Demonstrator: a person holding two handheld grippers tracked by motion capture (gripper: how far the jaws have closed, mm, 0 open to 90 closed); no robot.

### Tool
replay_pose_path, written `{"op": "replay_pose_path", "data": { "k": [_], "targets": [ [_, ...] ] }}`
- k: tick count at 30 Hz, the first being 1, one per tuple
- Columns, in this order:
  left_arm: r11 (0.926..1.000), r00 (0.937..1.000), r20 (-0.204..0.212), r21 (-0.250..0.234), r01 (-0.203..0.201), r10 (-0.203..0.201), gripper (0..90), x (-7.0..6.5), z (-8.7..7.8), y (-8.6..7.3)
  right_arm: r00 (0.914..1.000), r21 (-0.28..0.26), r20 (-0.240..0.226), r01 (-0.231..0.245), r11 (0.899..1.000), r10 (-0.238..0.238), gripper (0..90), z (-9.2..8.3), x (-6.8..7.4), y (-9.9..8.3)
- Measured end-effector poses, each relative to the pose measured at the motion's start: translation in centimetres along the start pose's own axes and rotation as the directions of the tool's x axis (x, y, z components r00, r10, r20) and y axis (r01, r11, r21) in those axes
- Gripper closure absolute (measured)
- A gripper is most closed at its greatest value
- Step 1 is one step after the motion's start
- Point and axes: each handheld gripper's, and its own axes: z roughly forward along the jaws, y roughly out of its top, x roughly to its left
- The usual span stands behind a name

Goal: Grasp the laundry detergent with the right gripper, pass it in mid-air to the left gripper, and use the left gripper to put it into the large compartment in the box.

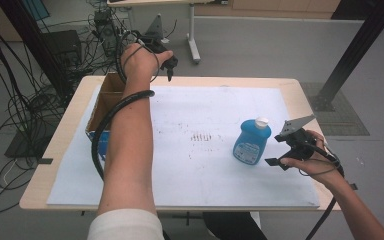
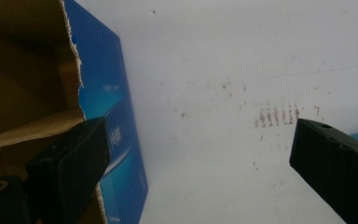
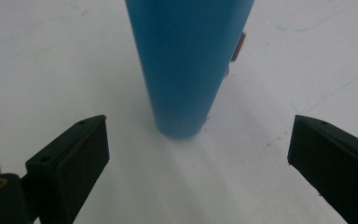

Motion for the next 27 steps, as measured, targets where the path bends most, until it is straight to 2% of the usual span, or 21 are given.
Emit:
{"op": "replay_pose_path", "data": {
  "k": [2,6,12,17,21,25,27],
  "targets": [
    [1.0,1.0,0.001,0.003,-0.005,0.005,5.5,-0.1,0.1,0.0,0.9999,-0.048,0.003,-0.013,0.999,0.013,4.1,0.3,0.1,-0.1],
    [1.0,1.0,0.0,0.003,-0.008,0.008,5.6,-0.2,0.1,-0.1,0.9994,-0.105,-0.006,-0.034,0.994,0.034,3.3,1.0,0.2,-0.2],
    [1.0,1.0,-0.002,-0.006,-0.005,0.005,5.6,-0.1,-0.1,-0.1,0.9995,-0.165,-0.011,-0.03,0.986,0.029,3.2,2.2,0.7,0.1],
    [1.0,1.0,-0.005,-0.002,-0.007,0.007,5.7,-0.1,0.1,-0.1,0.9993,-0.24,0.0,-0.036,0.97,0.037,2.3,2.6,0.9,0.3],
    [1.0,1.0,-0.006,-0.003,-0.007,0.007,5.7,-0.2,0.0,-0.1,0.9985,-0.275,-0.001,-0.054,0.96,0.055,1.6,3.0,0.8,0.4],
    [0.9999,0.9999,-0.007,-0.011,-0.011,0.011,5.7,-0.3,-0.2,0.0,0.9986,-0.291,-0.006,-0.052,0.955,0.053,1.6,3.6,0.9,0.5],
    [0.9998,0.9998,-0.01,-0.011,-0.017,0.017,5.7,-0.4,-0.2,0.0,0.9984,-0.315,-0.003,-0.055,0.948,0.057,1.6,4.0,1.0,0.4]
  ]
}}
